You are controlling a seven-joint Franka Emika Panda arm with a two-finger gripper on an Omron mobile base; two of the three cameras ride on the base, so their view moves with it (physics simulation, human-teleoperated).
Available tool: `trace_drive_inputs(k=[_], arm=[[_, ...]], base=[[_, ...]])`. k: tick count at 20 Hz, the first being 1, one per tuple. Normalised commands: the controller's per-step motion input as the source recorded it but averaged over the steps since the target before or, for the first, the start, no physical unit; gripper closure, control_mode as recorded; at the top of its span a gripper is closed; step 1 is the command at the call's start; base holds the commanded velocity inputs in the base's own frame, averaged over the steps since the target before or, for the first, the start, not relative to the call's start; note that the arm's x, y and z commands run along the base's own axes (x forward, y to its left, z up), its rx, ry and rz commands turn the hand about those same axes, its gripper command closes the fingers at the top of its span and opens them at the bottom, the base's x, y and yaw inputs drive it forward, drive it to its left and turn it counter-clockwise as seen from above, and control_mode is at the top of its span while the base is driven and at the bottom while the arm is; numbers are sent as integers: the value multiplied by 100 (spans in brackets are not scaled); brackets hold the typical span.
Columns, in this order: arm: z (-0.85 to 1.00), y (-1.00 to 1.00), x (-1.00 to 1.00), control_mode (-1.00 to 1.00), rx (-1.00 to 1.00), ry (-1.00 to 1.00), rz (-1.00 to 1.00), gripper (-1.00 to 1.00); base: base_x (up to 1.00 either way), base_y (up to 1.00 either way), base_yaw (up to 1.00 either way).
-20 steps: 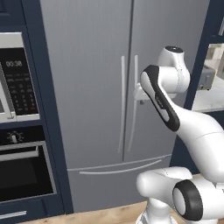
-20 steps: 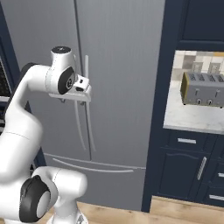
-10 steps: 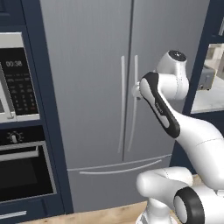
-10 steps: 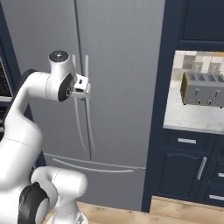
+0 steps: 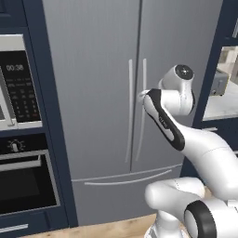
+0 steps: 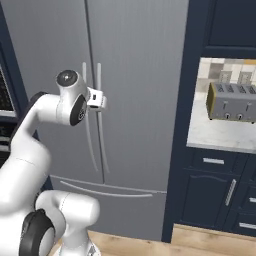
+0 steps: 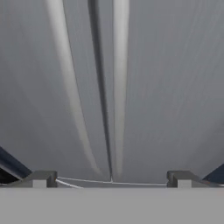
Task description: Open the fridge, grab two sodas, and place both sodas inside the bowl with ice on the dining counter.
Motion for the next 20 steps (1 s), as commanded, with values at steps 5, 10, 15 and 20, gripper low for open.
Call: trace_drive_inputs(k=[5,10,15,20], arm=[[0,-15,55,-100,-1,0,0,-100],[0,1,43,-100,0,0,-5,-100],[-4,10,31,-100,0,0,-12,-100],[-13,8,33,-100,0,0,-11,-100]], base=[[0,0,0],[0,0,0],[0,0,0],[0,0,0]])
